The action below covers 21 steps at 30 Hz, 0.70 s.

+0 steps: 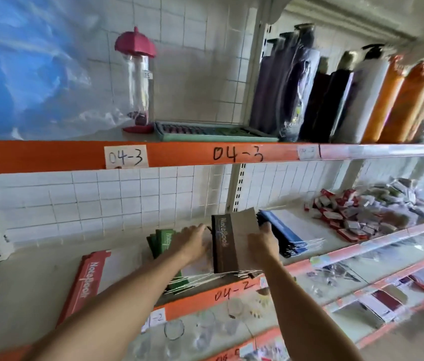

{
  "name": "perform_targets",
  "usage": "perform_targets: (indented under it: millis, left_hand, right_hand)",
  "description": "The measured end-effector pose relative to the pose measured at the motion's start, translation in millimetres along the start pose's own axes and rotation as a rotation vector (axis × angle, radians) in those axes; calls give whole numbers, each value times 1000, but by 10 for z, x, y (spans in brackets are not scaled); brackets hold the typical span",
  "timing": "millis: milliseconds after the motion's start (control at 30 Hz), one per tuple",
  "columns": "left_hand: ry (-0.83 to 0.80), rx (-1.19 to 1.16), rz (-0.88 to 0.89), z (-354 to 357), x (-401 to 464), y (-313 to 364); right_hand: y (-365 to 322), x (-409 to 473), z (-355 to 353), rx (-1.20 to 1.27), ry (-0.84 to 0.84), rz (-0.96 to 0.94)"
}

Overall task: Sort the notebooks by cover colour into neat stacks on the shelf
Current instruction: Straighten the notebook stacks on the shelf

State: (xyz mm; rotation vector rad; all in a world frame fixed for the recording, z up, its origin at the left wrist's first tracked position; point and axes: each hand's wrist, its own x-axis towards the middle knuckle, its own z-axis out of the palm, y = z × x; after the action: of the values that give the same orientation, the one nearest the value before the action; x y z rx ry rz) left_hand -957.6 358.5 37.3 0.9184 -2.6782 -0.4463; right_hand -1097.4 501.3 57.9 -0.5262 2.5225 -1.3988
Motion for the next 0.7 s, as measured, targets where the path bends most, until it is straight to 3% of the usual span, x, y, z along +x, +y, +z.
perform_targets:
  millis: [167, 300, 467, 700]
  left_hand:
    - [44, 123, 43, 166, 115, 393]
    - [68, 123, -24, 286, 129, 529]
    - [51, 190, -94, 331, 136, 597]
    - [-21, 224, -103, 243, 108, 475]
  right_hand:
    - [243, 410, -266, -199, -65, -50]
    - [394, 575, -200, -334, -153, -91]
    - [457, 673, -153, -624, -133, -149]
    - [415, 612, -42, -717, -164, -294]
